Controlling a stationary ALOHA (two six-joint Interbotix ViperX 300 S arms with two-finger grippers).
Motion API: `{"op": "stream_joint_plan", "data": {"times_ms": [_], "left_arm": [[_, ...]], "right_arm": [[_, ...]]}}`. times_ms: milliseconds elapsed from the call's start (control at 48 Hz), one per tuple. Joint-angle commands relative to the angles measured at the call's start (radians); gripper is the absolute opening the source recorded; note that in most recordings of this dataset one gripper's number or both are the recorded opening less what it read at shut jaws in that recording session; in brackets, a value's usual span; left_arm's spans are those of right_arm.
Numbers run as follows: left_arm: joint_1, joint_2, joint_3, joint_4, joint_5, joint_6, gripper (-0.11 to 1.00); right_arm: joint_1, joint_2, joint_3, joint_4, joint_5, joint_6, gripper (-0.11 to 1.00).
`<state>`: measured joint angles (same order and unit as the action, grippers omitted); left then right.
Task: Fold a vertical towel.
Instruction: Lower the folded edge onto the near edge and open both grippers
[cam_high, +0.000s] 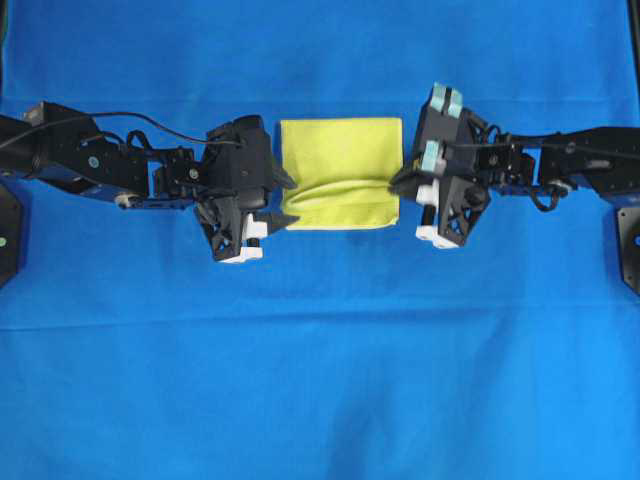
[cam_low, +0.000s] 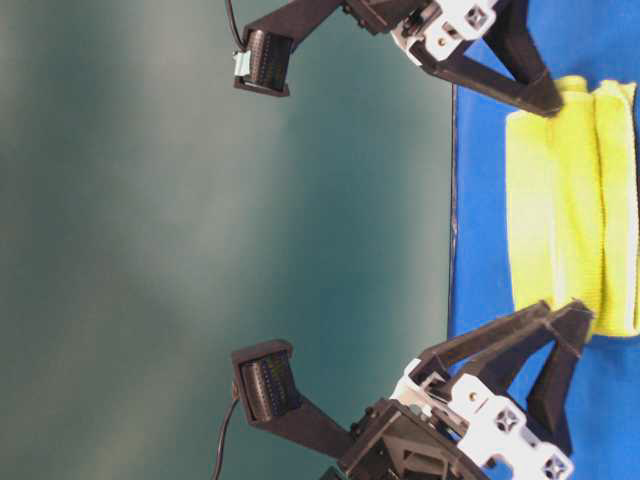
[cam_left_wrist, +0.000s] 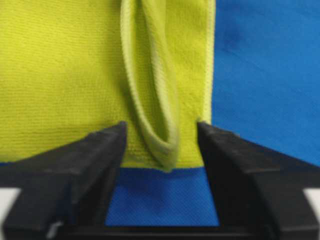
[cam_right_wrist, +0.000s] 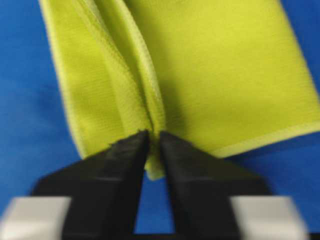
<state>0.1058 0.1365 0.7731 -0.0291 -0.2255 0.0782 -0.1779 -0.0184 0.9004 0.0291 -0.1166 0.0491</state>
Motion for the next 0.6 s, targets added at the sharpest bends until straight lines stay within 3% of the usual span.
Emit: {"op": "stream_joint_plan", "data": {"times_ms": [0,83,146,250,584], "left_arm": [[-0.015,-0.020,-0.012,0.000,-0.003,0.002,0.60],[-0.028,-0.029,-0.011,0.000,0.008,0.000,0.60],[-0.041,-0.040,-0.009,0.000,0.025,0.000,0.59],[-0.072,-0.069,-0.008,0.000,0.066,0.000,0.59],[-0.130,-0.284,-0.003,0.000,0.232,0.000,0.58]], "right_arm": [[0.028,-0.011,-0.014,0.003,-0.002,0.000,0.38],[0.058,-0.011,-0.015,0.003,0.012,0.000,0.60],[0.083,-0.015,-0.018,0.003,0.037,0.002,0.67],[0.117,-0.034,-0.023,0.011,0.078,0.009,0.59],[0.143,-0.273,-0.034,0.002,0.192,0.032,0.60]]}}
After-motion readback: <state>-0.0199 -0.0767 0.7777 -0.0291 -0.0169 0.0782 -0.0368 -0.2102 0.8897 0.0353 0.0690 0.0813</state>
